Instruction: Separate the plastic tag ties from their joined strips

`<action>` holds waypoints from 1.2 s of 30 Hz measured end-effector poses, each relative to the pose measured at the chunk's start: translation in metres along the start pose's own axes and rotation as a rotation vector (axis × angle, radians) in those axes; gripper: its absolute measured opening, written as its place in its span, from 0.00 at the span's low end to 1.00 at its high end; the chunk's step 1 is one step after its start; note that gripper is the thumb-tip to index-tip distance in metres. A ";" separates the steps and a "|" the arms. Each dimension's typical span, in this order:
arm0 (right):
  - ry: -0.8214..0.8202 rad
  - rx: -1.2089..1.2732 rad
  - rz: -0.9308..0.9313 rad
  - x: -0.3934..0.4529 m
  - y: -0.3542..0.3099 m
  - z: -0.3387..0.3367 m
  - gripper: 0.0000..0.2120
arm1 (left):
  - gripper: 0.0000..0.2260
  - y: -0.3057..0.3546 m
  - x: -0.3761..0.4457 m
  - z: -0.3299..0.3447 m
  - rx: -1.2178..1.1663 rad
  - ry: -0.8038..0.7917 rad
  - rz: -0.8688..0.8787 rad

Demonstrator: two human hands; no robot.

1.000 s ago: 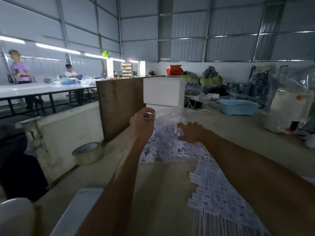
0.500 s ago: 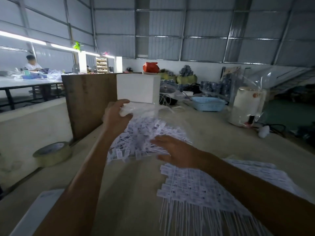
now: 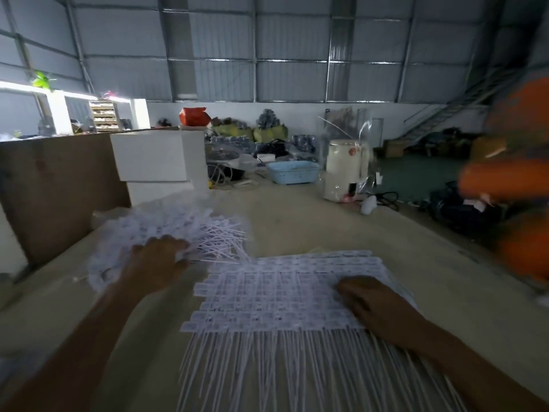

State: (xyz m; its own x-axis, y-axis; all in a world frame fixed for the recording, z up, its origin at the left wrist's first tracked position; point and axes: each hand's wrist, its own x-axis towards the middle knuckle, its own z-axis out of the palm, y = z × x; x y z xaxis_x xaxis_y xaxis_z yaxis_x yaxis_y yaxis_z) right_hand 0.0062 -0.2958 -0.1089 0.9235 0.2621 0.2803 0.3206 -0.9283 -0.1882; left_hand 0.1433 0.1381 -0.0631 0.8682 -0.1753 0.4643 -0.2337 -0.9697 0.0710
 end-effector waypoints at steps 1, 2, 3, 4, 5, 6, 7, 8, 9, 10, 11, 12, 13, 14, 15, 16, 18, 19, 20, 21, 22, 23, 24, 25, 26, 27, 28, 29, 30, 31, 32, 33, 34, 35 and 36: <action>0.003 0.002 -0.006 0.001 -0.001 0.002 0.18 | 0.16 0.009 -0.010 0.006 0.096 0.047 0.074; -0.001 0.010 -0.018 0.002 -0.004 0.002 0.17 | 0.18 0.022 -0.020 0.006 0.123 0.112 0.152; -0.014 0.031 -0.038 0.001 -0.007 -0.001 0.16 | 0.19 0.039 -0.029 0.003 0.108 0.186 0.220; -0.015 0.062 -0.053 0.000 -0.008 -0.003 0.14 | 0.18 0.057 -0.039 0.001 0.056 0.217 0.294; 0.003 0.085 -0.056 -0.001 -0.005 -0.006 0.13 | 0.18 0.075 -0.049 0.001 -0.027 0.188 0.376; 0.051 0.081 -0.025 -0.001 0.001 -0.013 0.13 | 0.19 0.092 -0.060 0.003 -0.139 0.109 0.438; 0.138 0.068 0.063 -0.001 0.011 -0.022 0.15 | 0.21 0.107 -0.071 0.007 -0.239 0.003 0.465; 0.194 0.059 0.233 -0.003 0.020 -0.033 0.18 | 0.23 0.118 -0.083 0.013 -0.288 -0.109 0.469; 0.166 0.085 0.451 -0.006 0.028 -0.044 0.23 | 0.25 0.123 -0.092 0.020 -0.285 -0.190 0.474; 0.085 0.150 0.637 -0.010 0.035 -0.049 0.26 | 0.25 0.125 -0.097 0.026 -0.243 -0.226 0.482; 0.006 0.233 0.713 -0.014 0.037 -0.051 0.26 | 0.24 0.126 -0.099 0.028 -0.204 -0.248 0.483; -0.033 0.322 0.705 -0.017 0.038 -0.051 0.24 | 0.24 0.128 -0.098 0.027 -0.174 -0.265 0.475; -0.002 0.438 0.674 -0.019 0.037 -0.050 0.19 | 0.25 0.130 -0.098 0.027 -0.146 -0.274 0.467; 0.068 0.627 0.634 -0.022 0.033 -0.049 0.14 | 0.26 0.131 -0.098 0.026 -0.125 -0.285 0.459; 0.133 0.809 0.587 -0.024 0.028 -0.050 0.11 | 0.27 0.132 -0.097 0.025 -0.113 -0.307 0.451; 0.197 0.975 0.529 -0.026 0.024 -0.055 0.10 | 0.28 0.133 -0.098 0.025 -0.107 -0.335 0.443; 0.328 1.220 0.442 -0.028 0.016 -0.069 0.10 | 0.28 0.133 -0.098 0.026 -0.101 -0.374 0.439; 0.371 1.288 0.386 -0.028 0.013 -0.075 0.10 | 0.28 0.132 -0.097 0.026 -0.103 -0.384 0.441; 0.389 1.331 0.305 -0.029 0.008 -0.080 0.11 | 0.27 0.132 -0.097 0.025 -0.107 -0.385 0.443; 0.378 1.358 0.233 -0.029 0.004 -0.082 0.12 | 0.27 0.132 -0.096 0.025 -0.107 -0.379 0.446; 0.348 1.362 0.190 -0.028 -0.001 -0.083 0.13 | 0.27 0.132 -0.096 0.025 -0.101 -0.373 0.453; 0.326 1.310 0.175 -0.027 -0.004 -0.081 0.14 | 0.28 0.133 -0.096 0.026 -0.097 -0.373 0.458; 0.327 1.195 0.186 -0.026 -0.006 -0.080 0.14 | 0.28 0.133 -0.096 0.026 -0.094 -0.376 0.453; 0.348 1.046 0.220 -0.024 -0.005 -0.078 0.13 | 0.27 0.133 -0.095 0.028 -0.092 -0.373 0.449; 0.380 0.919 0.246 -0.023 -0.002 -0.076 0.13 | 0.26 0.133 -0.095 0.027 -0.089 -0.368 0.442; 0.407 0.851 0.283 -0.023 0.001 -0.075 0.13 | 0.26 0.134 -0.096 0.026 -0.096 -0.352 0.438; 0.425 0.811 0.319 -0.023 0.003 -0.075 0.13 | 0.26 0.135 -0.097 0.025 -0.119 -0.323 0.434; 0.450 0.754 0.353 -0.024 0.006 -0.076 0.12 | 0.26 0.135 -0.098 0.023 -0.140 -0.281 0.431; 0.473 0.685 0.376 -0.026 0.009 -0.078 0.12 | 0.26 0.136 -0.100 0.019 -0.147 -0.221 0.441; 0.487 0.603 0.387 -0.029 0.013 -0.081 0.12 | 0.25 0.137 -0.101 0.014 -0.137 -0.143 0.471; 0.480 0.521 0.389 -0.032 0.016 -0.084 0.12 | 0.24 0.137 -0.102 0.009 -0.104 -0.072 0.504; 0.449 0.458 0.389 -0.036 0.020 -0.085 0.13 | 0.22 0.138 -0.103 0.006 -0.082 -0.004 0.530; 0.395 0.416 0.394 -0.042 0.022 -0.087 0.13 | 0.21 0.139 -0.105 0.004 -0.059 0.025 0.549; 0.319 0.383 0.387 -0.046 0.022 -0.085 0.13 | 0.20 0.140 -0.104 -0.001 -0.038 0.018 0.559; 0.223 0.343 0.384 -0.052 0.020 -0.081 0.12 | 0.19 0.141 -0.103 -0.010 -0.060 -0.025 0.549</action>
State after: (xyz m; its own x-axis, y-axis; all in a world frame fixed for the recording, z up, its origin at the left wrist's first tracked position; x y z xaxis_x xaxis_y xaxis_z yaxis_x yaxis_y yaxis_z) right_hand -0.0524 -0.3493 -0.0513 0.9325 -0.1742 0.3163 0.0550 -0.7972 -0.6012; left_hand 0.0168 0.0208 -0.0918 0.6220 -0.6570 0.4261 -0.6787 -0.7237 -0.1250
